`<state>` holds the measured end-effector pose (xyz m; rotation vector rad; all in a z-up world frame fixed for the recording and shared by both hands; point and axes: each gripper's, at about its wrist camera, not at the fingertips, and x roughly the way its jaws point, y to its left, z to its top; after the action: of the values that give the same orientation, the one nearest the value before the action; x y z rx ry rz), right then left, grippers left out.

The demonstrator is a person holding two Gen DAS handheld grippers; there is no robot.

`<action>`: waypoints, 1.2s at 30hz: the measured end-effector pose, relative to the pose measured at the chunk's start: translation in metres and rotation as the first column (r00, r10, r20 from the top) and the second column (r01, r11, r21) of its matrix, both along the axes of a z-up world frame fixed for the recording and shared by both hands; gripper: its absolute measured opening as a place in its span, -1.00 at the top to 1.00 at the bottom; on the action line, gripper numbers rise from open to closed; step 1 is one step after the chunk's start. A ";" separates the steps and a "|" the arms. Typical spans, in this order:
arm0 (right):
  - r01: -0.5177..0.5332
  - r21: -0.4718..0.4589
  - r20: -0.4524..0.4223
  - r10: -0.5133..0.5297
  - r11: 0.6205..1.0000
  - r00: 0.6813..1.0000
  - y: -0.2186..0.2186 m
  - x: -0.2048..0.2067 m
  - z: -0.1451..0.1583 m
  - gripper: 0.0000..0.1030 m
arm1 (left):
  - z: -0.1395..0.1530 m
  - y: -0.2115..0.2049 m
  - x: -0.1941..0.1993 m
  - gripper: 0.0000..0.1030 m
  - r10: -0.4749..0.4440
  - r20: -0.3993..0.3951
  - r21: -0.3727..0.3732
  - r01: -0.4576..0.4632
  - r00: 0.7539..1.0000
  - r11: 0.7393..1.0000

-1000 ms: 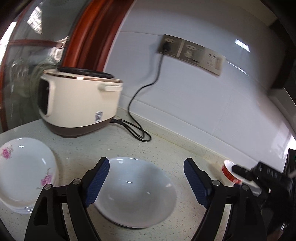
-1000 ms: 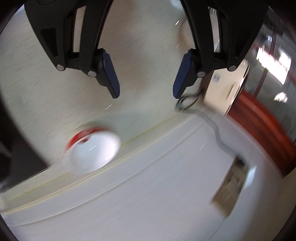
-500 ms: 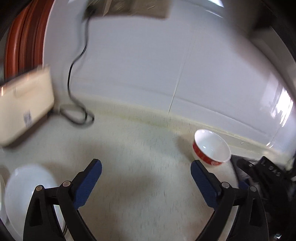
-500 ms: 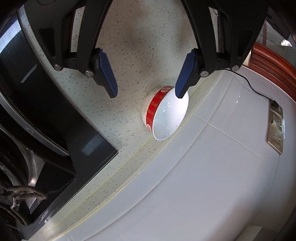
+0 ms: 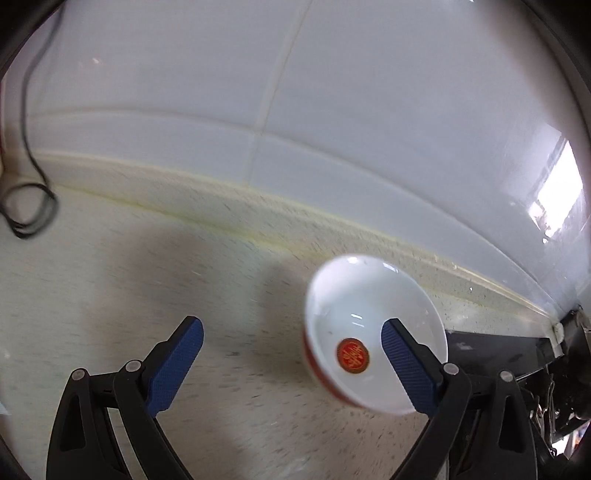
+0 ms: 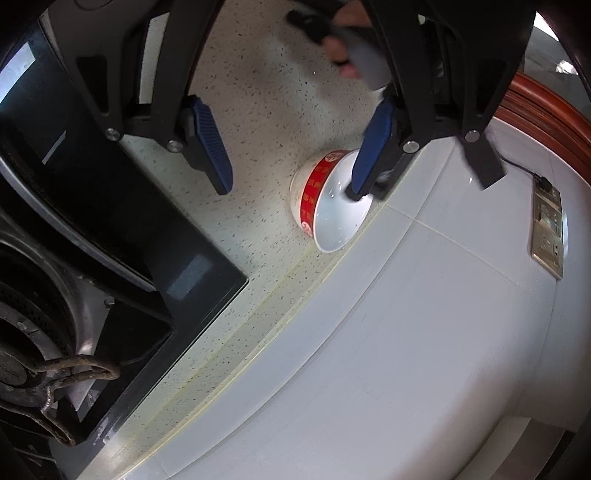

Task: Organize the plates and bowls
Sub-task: 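Move both grippers to the red-banded bowl near the stove, then close both grippers on the red-banded bowl's rim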

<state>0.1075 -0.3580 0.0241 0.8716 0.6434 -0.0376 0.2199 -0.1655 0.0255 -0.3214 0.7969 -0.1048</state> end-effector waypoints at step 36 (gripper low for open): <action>-0.445 -0.035 -0.218 0.428 0.895 0.877 0.082 0.008 -0.024 0.58 | -0.020 0.068 -0.107 0.63 -0.025 -0.060 -0.066 0.021 0.998 0.998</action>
<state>0.1151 -0.2759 0.0004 0.6274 1.0167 0.2559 0.1126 -0.0970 0.0055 -0.3788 0.8588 -0.1435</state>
